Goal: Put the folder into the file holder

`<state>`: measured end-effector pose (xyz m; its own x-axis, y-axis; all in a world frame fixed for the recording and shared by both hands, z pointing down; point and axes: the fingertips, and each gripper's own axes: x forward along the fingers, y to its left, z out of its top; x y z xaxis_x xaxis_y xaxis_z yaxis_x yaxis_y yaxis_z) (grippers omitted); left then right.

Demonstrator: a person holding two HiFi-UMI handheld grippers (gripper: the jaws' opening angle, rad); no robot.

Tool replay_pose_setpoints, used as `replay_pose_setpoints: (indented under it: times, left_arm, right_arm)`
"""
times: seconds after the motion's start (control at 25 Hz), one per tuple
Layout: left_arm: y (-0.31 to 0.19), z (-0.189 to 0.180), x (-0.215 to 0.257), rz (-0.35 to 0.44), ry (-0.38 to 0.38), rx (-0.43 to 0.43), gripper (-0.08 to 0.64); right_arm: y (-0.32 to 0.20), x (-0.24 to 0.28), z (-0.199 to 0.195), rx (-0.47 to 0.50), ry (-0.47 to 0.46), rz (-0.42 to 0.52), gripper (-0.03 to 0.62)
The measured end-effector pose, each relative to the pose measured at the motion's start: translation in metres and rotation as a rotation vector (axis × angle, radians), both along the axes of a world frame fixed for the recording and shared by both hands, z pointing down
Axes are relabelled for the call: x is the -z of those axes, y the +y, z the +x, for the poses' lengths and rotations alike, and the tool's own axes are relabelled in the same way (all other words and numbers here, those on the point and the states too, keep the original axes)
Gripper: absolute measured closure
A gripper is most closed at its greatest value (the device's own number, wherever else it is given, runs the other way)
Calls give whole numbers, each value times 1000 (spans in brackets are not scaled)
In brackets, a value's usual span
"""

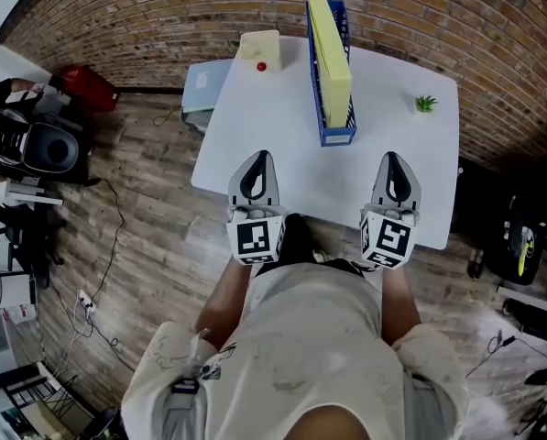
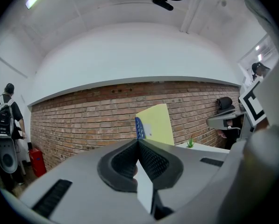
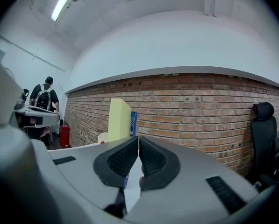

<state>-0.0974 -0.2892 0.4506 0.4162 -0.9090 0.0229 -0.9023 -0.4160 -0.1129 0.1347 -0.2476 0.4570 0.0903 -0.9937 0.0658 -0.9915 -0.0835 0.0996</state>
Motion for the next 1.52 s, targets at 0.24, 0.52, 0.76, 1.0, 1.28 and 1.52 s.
replay_pose_setpoints:
  times: [0.24, 0.52, 0.76, 1.0, 1.28, 1.52]
  left_arm:
    - [4, -4, 0, 2, 7, 11, 552]
    - [4, -5, 0, 2, 7, 18, 552]
    - [3, -5, 2, 7, 8, 16, 552]
    - [2, -7, 1, 8, 7, 21, 552]
    - [-1, -8, -3, -3, 2, 26, 552]
    - [-1, -8, -3, -4, 0, 29, 552]
  right_arm:
    - [1, 3, -8, 25, 14, 6, 572]
    - [2, 6, -12, 39, 29, 15, 572]
    - [0, 8, -12, 36, 35, 16, 572]
    - [-2, 8, -13, 36, 38, 19, 572]
    - [-6, 2, -11, 36, 46, -1, 572]
    - [-6, 1, -10, 36, 41, -10, 572]
